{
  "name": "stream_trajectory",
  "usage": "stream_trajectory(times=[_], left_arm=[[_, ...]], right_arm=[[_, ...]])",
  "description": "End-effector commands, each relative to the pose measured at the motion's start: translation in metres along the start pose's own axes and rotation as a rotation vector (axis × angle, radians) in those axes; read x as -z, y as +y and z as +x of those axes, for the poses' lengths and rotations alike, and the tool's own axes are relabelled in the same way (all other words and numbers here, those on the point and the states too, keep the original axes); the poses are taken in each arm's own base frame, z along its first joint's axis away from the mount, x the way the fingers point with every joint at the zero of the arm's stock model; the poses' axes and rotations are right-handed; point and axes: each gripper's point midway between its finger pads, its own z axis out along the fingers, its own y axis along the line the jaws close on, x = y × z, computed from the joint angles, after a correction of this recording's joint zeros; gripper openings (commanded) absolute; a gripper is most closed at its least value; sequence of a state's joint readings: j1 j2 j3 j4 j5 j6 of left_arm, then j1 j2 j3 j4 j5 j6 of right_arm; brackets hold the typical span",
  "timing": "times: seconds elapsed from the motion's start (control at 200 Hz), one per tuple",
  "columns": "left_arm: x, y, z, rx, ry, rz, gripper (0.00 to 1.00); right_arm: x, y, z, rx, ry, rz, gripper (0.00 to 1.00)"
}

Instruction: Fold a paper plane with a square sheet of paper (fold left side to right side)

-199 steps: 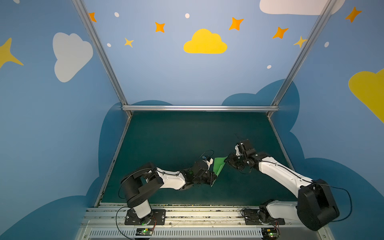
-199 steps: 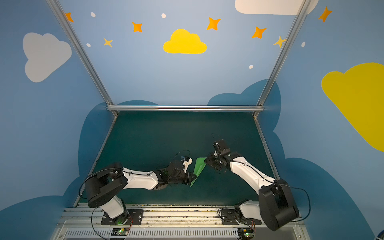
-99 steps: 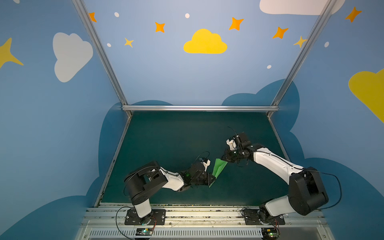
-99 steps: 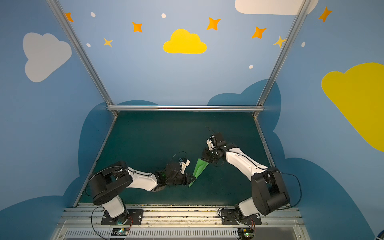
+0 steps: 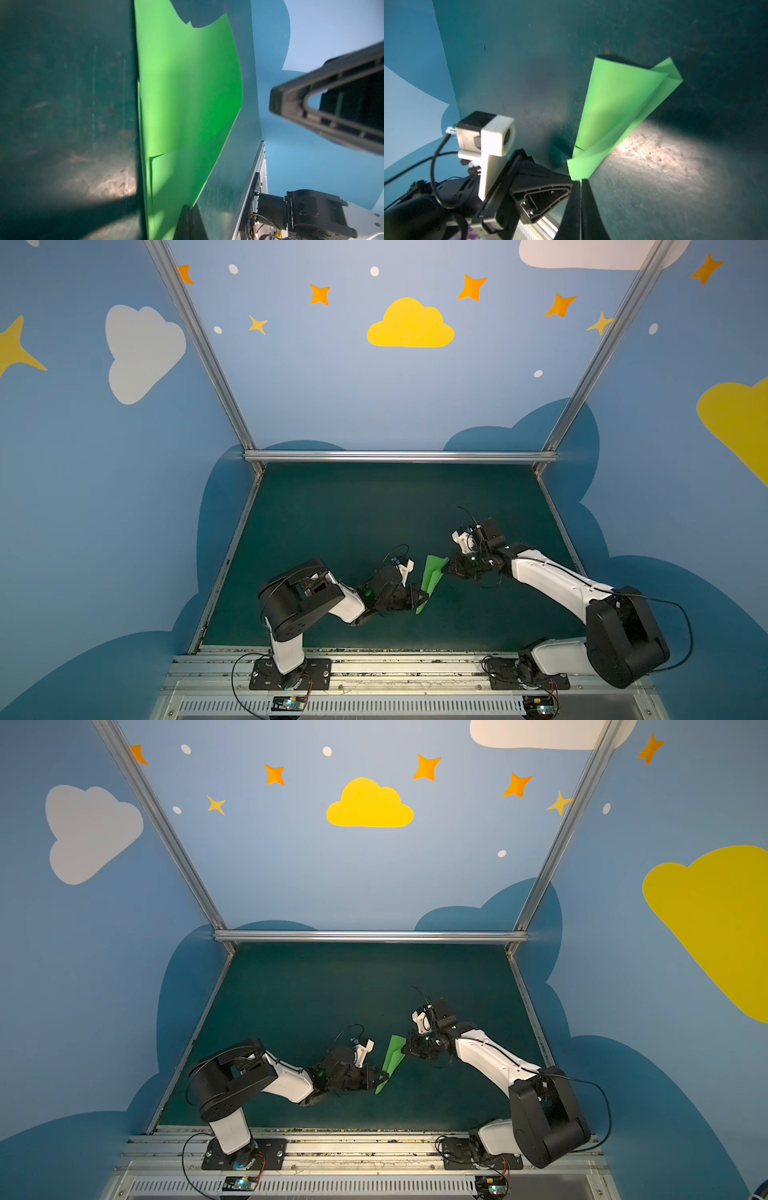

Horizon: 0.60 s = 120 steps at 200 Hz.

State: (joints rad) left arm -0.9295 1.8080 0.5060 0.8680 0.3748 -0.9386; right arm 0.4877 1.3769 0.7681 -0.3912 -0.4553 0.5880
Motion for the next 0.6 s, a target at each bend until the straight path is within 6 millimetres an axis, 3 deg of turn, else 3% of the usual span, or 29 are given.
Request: stream_trajectory(times=[0.0,0.235,0.596], left_arm=[[0.001,-0.007,-0.004,0.028,-0.015,0.054,0.04],[0.002,-0.005,-0.005,0.051,-0.017,0.078,0.04],[0.002,-0.002,-0.003,0.057,-0.009,0.078,0.04]], right_arm=[[-0.008,0.003,0.009,0.036,0.021,-0.019,0.0],[-0.025,0.003,0.019,0.051,0.057,-0.006,0.0],[-0.04,0.009,0.012,0.065,0.062,0.01,0.0]])
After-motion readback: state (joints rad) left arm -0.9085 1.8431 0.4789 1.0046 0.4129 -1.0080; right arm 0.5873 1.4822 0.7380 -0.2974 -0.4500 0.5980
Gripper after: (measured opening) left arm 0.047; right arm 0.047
